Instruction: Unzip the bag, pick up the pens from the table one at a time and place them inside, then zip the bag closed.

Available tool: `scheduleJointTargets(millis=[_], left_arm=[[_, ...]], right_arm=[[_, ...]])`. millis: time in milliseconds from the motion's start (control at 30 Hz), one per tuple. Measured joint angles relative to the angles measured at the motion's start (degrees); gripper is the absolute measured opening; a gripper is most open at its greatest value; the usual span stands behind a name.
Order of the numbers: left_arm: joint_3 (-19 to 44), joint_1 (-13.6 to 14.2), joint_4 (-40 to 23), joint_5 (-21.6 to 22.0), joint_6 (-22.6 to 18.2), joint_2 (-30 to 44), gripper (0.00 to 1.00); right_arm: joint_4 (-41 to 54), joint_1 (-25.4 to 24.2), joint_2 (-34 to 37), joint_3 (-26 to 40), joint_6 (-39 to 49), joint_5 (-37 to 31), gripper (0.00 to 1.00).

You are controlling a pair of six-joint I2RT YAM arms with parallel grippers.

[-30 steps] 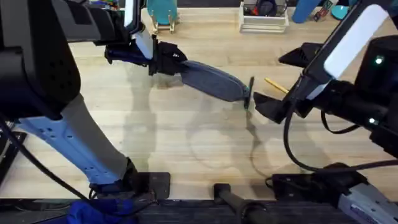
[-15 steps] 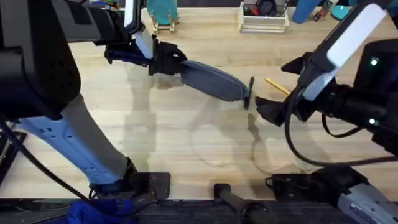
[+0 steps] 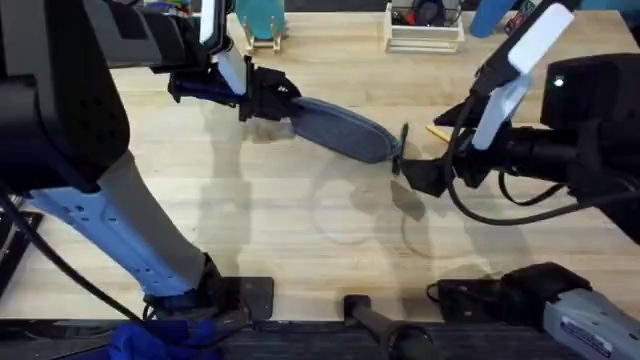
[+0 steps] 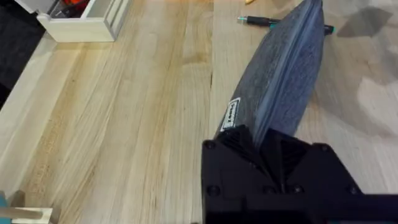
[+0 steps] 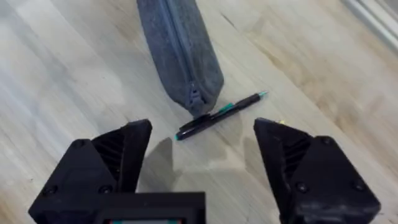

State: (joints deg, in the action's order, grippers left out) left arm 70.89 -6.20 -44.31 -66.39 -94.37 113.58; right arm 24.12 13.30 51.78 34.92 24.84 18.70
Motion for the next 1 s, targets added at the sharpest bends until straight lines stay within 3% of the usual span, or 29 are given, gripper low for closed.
scheduleJointTargets(millis=[267, 700, 1000], left_arm=[[0.0, 0.0, 0.0, 0.0, 0.0, 0.0, 0.041], [0.0, 0.0, 0.0, 0.0, 0.0, 0.0, 0.041], [0.0, 0.0, 0.0, 0.0, 0.0, 0.0, 0.041]], right_arm=[[-0.7, 0.0, 0.5, -1.3, 0.0, 1.1, 0.996], [-12.2, 0.0, 0.8, -8.4, 0.0, 1.3, 0.996], [-19.1, 0.0, 9.0, -9.4, 0.0, 1.6, 0.995]])
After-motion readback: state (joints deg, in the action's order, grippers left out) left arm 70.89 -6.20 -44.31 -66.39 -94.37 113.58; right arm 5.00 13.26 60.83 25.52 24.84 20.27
